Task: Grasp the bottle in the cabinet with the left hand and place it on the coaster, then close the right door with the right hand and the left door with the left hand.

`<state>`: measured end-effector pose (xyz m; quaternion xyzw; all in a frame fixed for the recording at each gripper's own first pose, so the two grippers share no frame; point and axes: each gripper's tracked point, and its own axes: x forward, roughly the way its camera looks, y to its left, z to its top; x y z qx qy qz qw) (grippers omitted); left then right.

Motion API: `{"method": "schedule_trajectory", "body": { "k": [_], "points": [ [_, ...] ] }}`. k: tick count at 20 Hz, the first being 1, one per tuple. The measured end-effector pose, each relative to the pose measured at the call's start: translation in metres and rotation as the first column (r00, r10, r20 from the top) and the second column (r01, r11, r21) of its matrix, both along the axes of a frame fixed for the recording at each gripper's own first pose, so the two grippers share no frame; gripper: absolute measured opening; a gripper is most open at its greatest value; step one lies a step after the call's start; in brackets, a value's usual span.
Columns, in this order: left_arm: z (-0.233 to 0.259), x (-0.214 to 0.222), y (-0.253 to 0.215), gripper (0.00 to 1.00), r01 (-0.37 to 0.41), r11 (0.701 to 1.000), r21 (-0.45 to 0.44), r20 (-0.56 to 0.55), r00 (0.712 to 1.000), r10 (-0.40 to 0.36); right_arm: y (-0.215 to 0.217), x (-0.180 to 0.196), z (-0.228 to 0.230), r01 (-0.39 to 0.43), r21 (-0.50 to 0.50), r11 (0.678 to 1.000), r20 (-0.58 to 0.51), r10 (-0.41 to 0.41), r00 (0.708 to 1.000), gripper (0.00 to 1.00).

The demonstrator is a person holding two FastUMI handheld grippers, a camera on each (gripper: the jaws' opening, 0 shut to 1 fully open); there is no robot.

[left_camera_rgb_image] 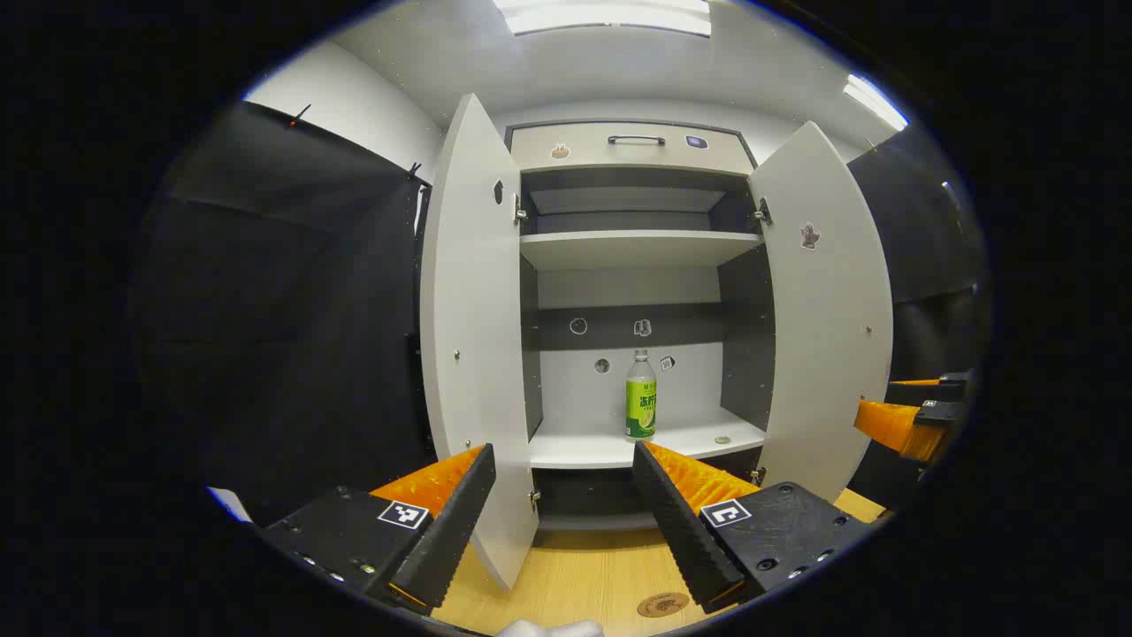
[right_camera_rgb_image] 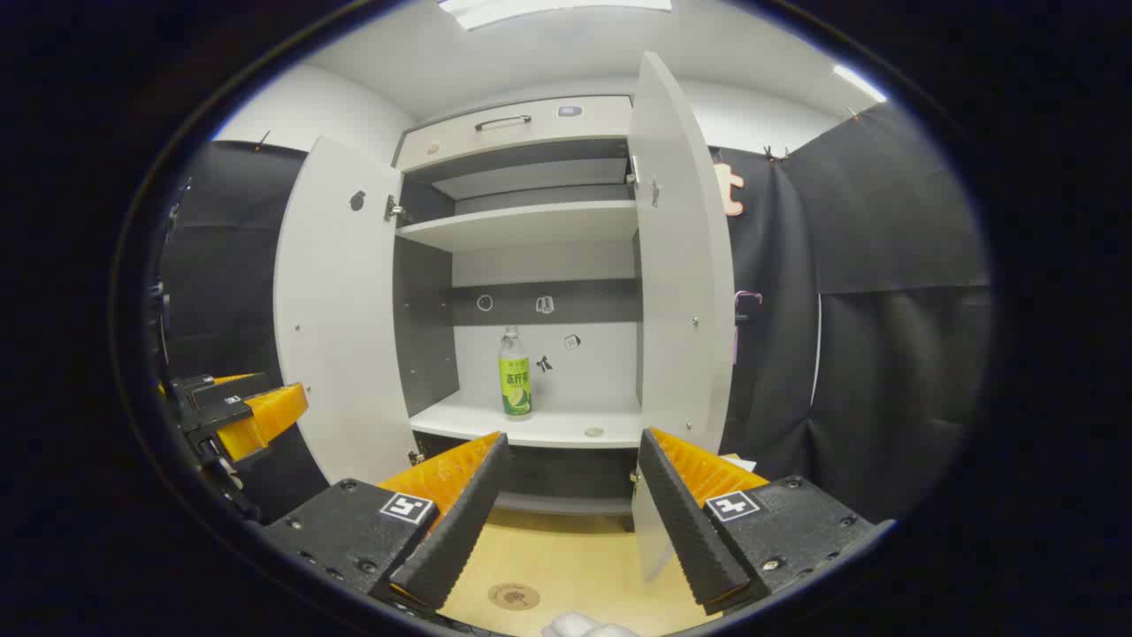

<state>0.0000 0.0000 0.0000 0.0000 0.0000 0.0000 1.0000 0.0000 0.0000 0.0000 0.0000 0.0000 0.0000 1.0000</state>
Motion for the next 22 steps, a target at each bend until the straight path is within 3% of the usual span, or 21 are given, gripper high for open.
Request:
{"method": "schedule_trajectory", "body": {
  "k": [14,22],
  "points": [
    [-0.001,0.035,-0.005,0.95,0.034,0.999,0.007,0.009,0.999,-0.034,0.005,0.019,-0.004,0.004,0.0,1.0,-0.006,-0.004,1.0,0.95],
    [0.017,0.126,-0.044,0.96,0.124,0.992,-0.024,0.072,0.99,-0.122,0.003,0.018,0.0,0.032,-0.019,0.999,-0.005,-0.032,0.999,0.95]
  ]
}}
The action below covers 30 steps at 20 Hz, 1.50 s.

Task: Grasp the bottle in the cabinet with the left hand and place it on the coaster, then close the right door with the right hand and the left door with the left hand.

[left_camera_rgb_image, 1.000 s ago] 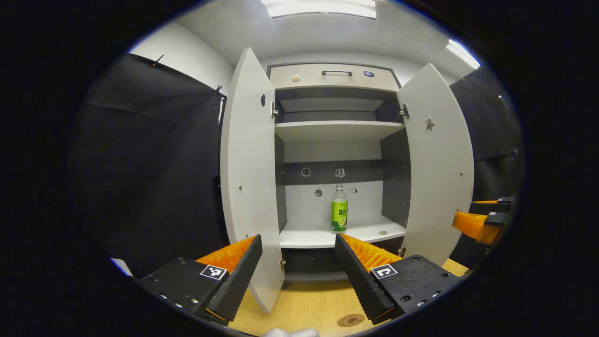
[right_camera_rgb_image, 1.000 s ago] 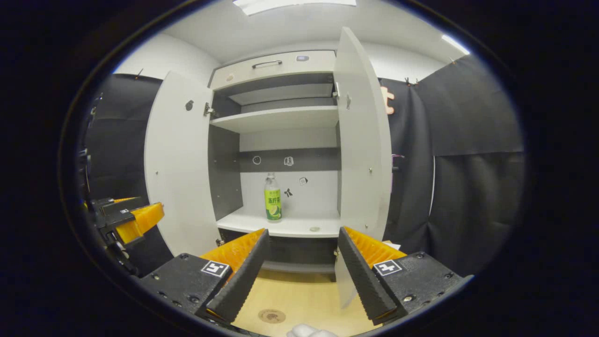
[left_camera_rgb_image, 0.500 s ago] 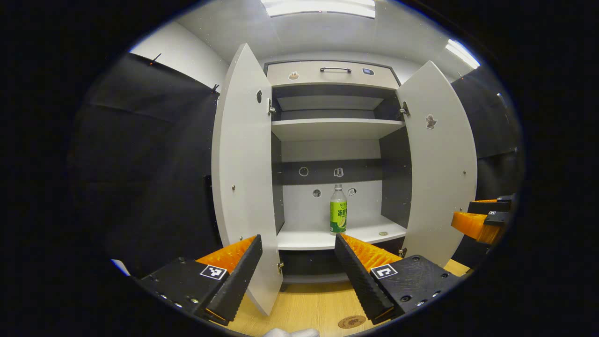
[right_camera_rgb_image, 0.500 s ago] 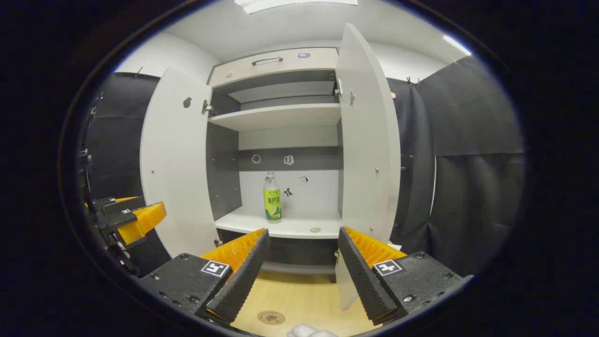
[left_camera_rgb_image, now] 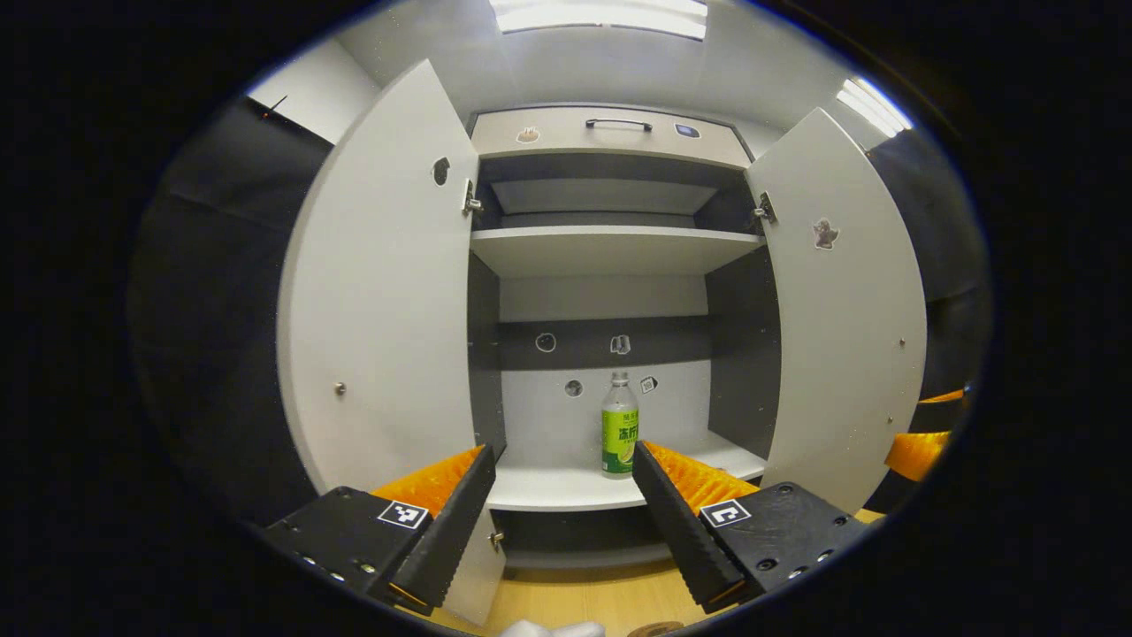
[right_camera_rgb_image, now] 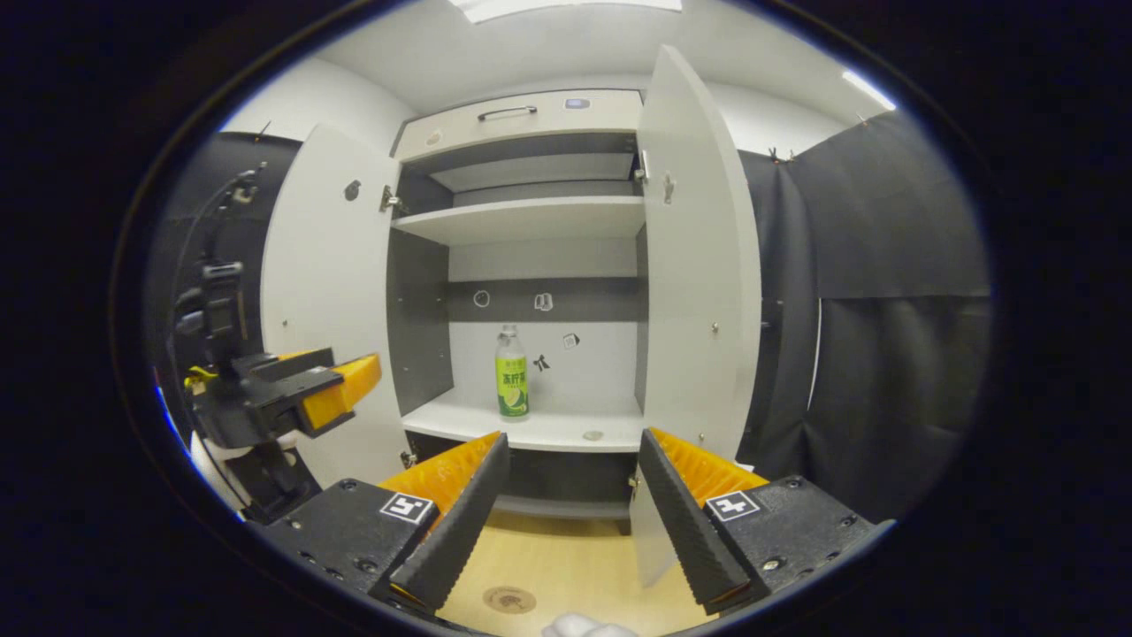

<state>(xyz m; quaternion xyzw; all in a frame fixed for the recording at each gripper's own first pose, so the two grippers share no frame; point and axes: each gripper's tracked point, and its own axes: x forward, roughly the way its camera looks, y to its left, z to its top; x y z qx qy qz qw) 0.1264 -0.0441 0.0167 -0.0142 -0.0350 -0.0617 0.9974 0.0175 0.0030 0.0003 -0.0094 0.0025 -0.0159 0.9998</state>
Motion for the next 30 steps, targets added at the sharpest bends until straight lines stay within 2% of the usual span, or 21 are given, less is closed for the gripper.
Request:
{"method": "schedule_trajectory", "body": {
  "k": [2,5,6,9,12,13,17,24,25,26,30],
  "points": [
    [-0.002,0.033,-0.014,0.95,0.014,1.0,0.002,0.008,1.0,-0.014,-0.004,-0.003,0.001,0.015,0.0,1.0,-0.006,-0.015,1.0,0.97],
    [-0.01,0.084,-0.042,0.96,0.041,0.999,-0.016,0.021,0.999,-0.04,-0.008,-0.007,0.002,0.041,-0.002,0.999,-0.015,-0.041,0.999,0.95],
    [-0.015,0.1,-0.051,0.95,0.046,0.999,-0.018,0.021,0.999,-0.046,-0.01,-0.009,0.001,0.053,-0.003,0.999,-0.018,-0.053,0.998,0.97],
    [-0.038,0.148,-0.079,0.95,0.061,0.997,-0.039,0.004,0.998,-0.061,-0.014,-0.014,-0.004,0.081,-0.014,0.997,-0.032,-0.082,0.996,0.95],
    [-0.058,0.189,-0.094,0.94,0.033,0.999,-0.01,-0.011,0.999,-0.033,-0.021,-0.019,-0.013,0.108,-0.025,0.994,-0.059,-0.109,0.992,0.97],
    [-0.061,0.201,-0.096,0.96,0.025,1.0,0.0,-0.01,1.0,-0.025,-0.023,-0.021,-0.015,0.112,-0.026,0.993,-0.066,-0.113,0.991,0.97],
    [-0.083,0.234,-0.104,0.96,0.0,1.0,0.0,-0.055,0.998,0.0,-0.031,-0.023,-0.027,0.126,-0.028,0.992,-0.096,-0.128,0.987,0.95],
    [-0.099,0.26,-0.109,0.96,-0.018,1.0,0.017,-0.105,0.994,0.019,-0.036,-0.023,-0.038,0.13,-0.02,0.991,-0.128,-0.132,0.983,0.97],
    [-0.095,0.261,-0.105,0.83,-0.026,1.0,0.015,-0.1,0.995,0.027,-0.036,-0.023,-0.038,0.126,-0.017,0.992,-0.129,-0.127,0.983,0.97],
    [-0.094,0.257,-0.103,0.76,-0.025,1.0,0.011,-0.097,0.995,0.026,-0.034,-0.023,-0.037,0.121,-0.015,0.992,-0.127,-0.122,0.984,0.99],
    [-0.071,0.229,-0.097,0.76,0.001,1.0,-0.011,-0.054,0.999,-0.002,-0.034,-0.025,-0.033,0.113,-0.02,0.993,-0.114,-0.114,0.987,0.97]
  ]
}}
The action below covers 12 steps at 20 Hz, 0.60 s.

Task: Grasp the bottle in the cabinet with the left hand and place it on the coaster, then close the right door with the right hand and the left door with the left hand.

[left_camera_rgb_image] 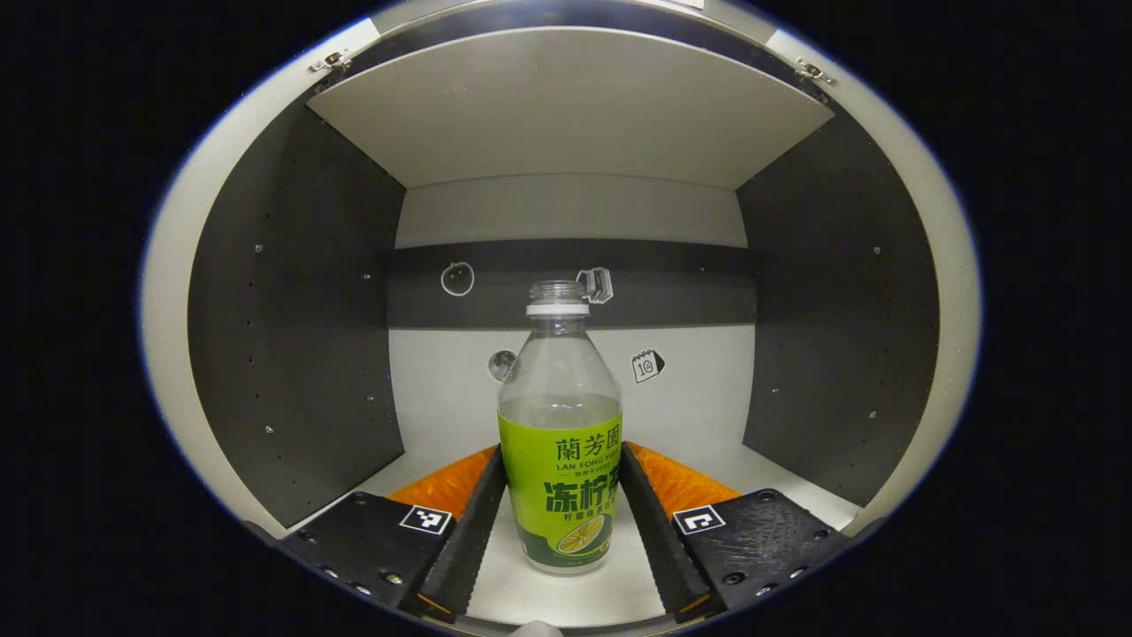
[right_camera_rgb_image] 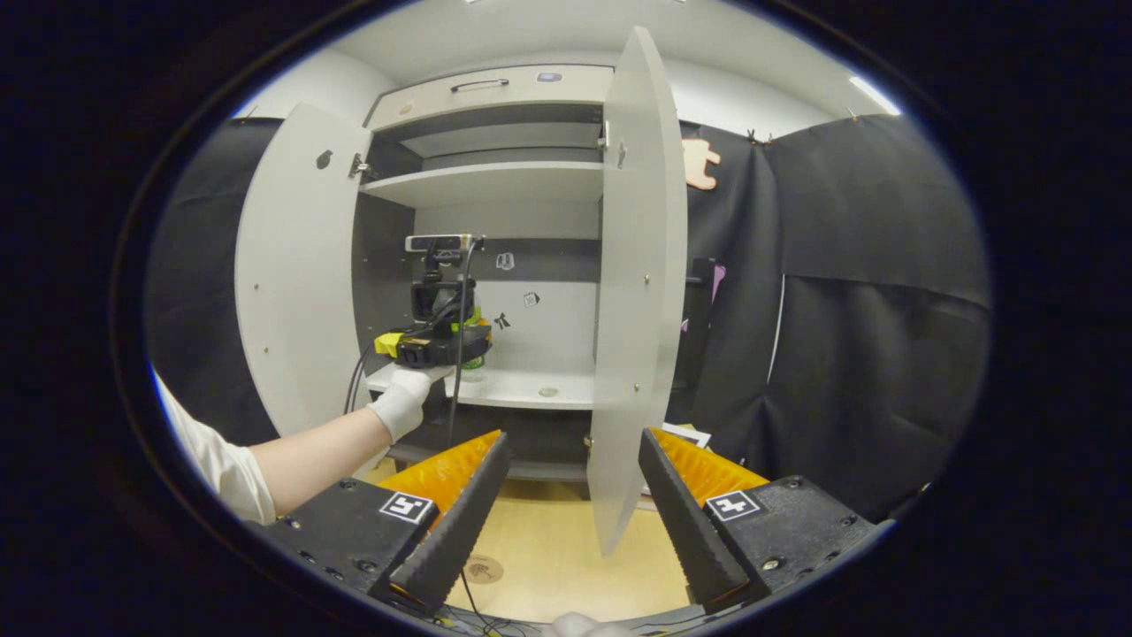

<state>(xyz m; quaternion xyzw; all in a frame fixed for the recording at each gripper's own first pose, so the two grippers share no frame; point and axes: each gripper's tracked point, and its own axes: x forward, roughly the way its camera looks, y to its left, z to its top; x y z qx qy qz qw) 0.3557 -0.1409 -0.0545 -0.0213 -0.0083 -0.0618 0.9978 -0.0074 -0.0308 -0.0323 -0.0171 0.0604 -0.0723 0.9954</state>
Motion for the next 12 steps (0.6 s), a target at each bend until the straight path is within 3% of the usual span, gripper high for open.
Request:
{"method": "schedule_trajectory", "body": {
  "k": [7,12],
  "points": [
    [0.023,-0.11,-0.001,0.75,0.082,0.996,-0.03,0.076,0.994,-0.08,-0.002,-0.008,-0.002,-0.009,0.0,1.0,0.009,0.009,1.0,0.97],
    [0.007,-0.192,-0.003,0.76,0.125,0.991,-0.051,0.091,0.989,-0.12,0.001,-0.024,-0.011,-0.017,-0.009,1.0,0.003,0.017,1.0,0.99]
  ]
}}
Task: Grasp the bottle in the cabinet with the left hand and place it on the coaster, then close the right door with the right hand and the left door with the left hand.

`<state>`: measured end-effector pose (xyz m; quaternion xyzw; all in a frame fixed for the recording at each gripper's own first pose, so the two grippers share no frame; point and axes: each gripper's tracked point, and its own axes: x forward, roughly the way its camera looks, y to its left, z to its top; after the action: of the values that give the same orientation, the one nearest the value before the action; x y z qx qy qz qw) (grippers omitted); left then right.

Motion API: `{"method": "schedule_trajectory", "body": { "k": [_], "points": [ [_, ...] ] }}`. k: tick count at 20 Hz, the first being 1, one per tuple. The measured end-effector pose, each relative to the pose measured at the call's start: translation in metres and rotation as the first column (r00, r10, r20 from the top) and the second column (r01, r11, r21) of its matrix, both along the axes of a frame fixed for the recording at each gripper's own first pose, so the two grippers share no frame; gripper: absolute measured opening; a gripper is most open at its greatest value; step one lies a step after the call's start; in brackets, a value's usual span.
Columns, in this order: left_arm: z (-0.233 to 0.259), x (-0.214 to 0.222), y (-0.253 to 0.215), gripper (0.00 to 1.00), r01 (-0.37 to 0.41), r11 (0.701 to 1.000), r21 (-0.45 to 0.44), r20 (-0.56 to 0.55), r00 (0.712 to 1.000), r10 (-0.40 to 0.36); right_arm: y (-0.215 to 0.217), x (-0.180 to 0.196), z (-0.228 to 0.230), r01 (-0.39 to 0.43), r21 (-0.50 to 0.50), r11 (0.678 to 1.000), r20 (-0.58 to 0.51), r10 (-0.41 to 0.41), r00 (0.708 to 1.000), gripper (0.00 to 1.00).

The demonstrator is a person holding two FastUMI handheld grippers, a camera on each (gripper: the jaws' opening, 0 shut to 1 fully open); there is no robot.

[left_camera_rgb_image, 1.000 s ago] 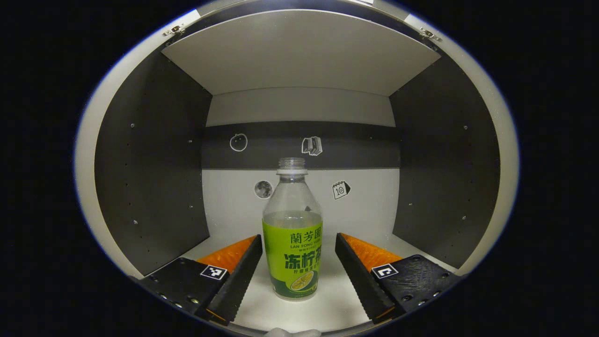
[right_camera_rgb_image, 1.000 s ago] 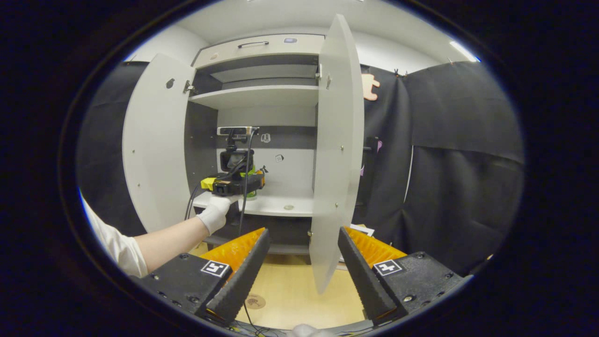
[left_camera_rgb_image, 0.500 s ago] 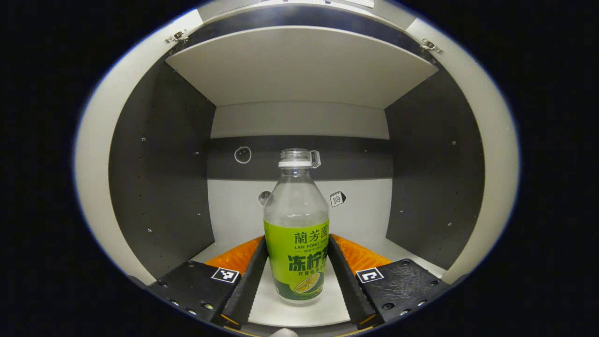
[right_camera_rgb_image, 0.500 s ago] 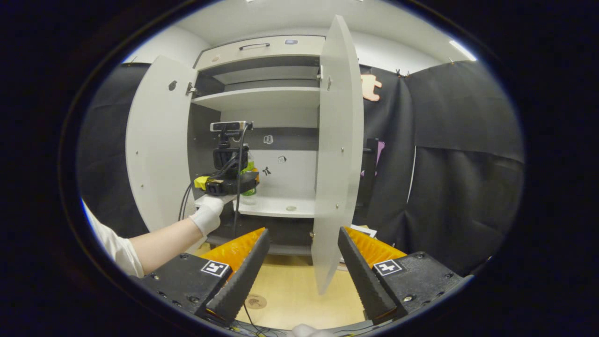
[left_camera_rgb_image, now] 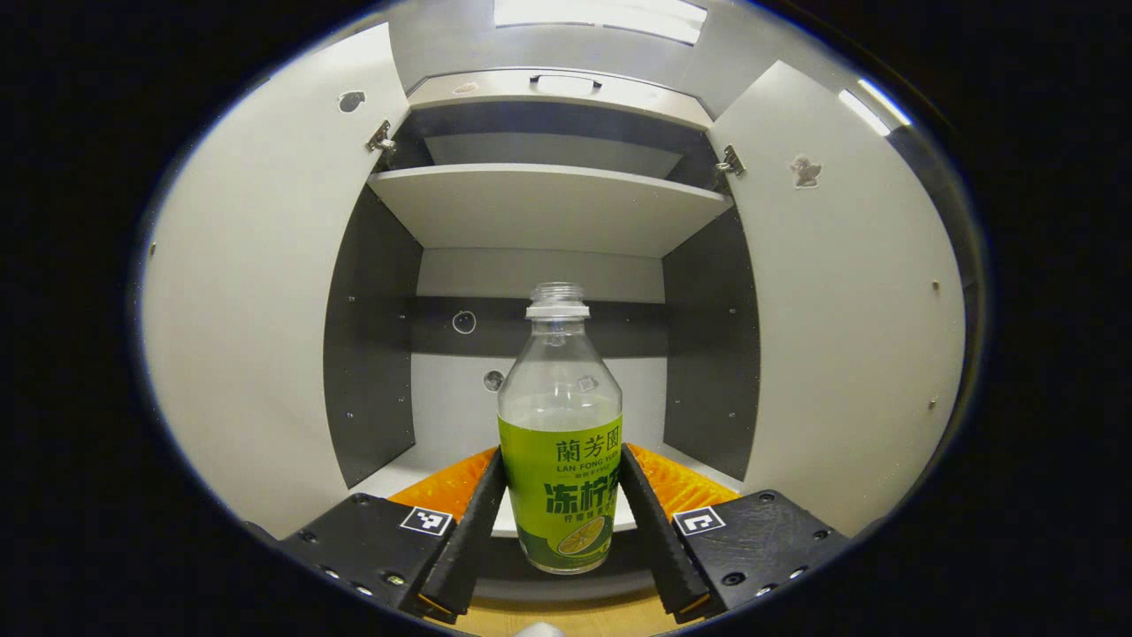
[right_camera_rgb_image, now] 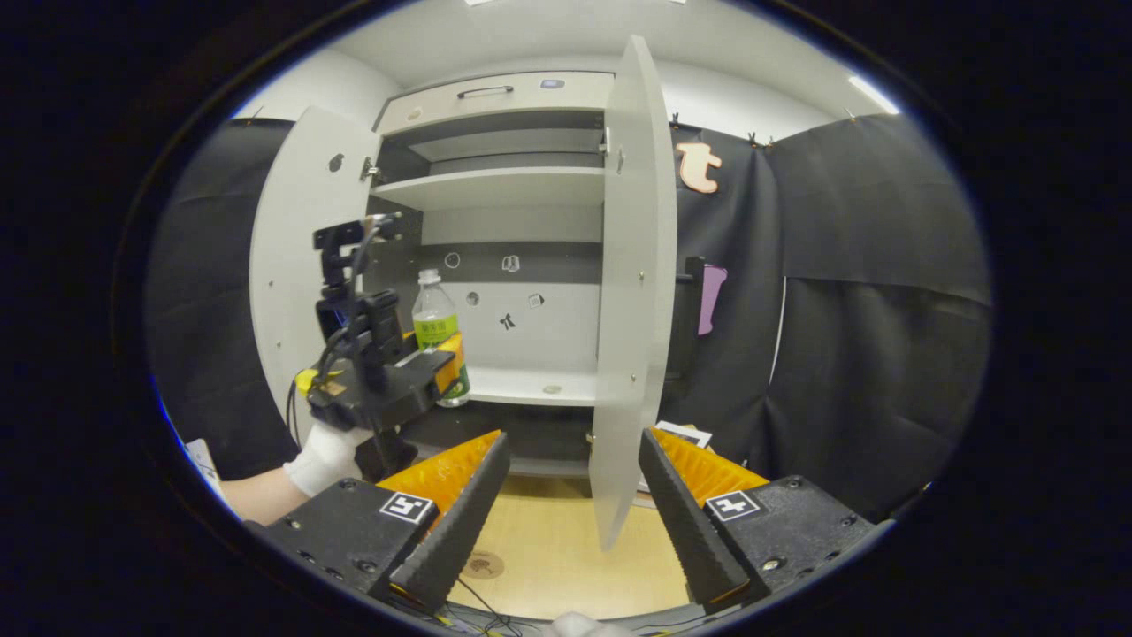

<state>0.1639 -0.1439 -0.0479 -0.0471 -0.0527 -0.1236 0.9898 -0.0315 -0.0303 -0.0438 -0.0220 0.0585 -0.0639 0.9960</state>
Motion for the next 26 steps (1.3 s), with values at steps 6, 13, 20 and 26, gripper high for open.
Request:
{"method": "schedule_trajectory", "body": {
  "k": [6,13,20,26],
  "points": [
    [-0.067,-0.086,-0.002,0.75,0.078,0.997,-0.023,-0.042,0.996,-0.079,-0.004,-0.024,-0.014,0.004,-0.007,1.0,-0.013,-0.004,1.0,0.97],
    [-0.17,-0.149,-0.016,0.75,0.164,0.986,0.023,-0.063,0.985,-0.162,-0.023,-0.041,-0.044,0.047,0.005,0.999,-0.109,-0.047,0.993,0.95],
    [-0.269,-0.161,-0.035,0.76,0.206,0.976,0.062,-0.111,0.974,-0.199,-0.022,-0.043,-0.051,0.051,-0.029,0.998,-0.163,-0.056,0.985,0.97],
    [-0.313,-0.158,-0.042,0.77,0.208,0.978,0.023,-0.161,0.966,-0.202,-0.022,-0.049,-0.059,0.05,-0.09,0.995,-0.209,-0.068,0.976,0.97]
  ]
}}
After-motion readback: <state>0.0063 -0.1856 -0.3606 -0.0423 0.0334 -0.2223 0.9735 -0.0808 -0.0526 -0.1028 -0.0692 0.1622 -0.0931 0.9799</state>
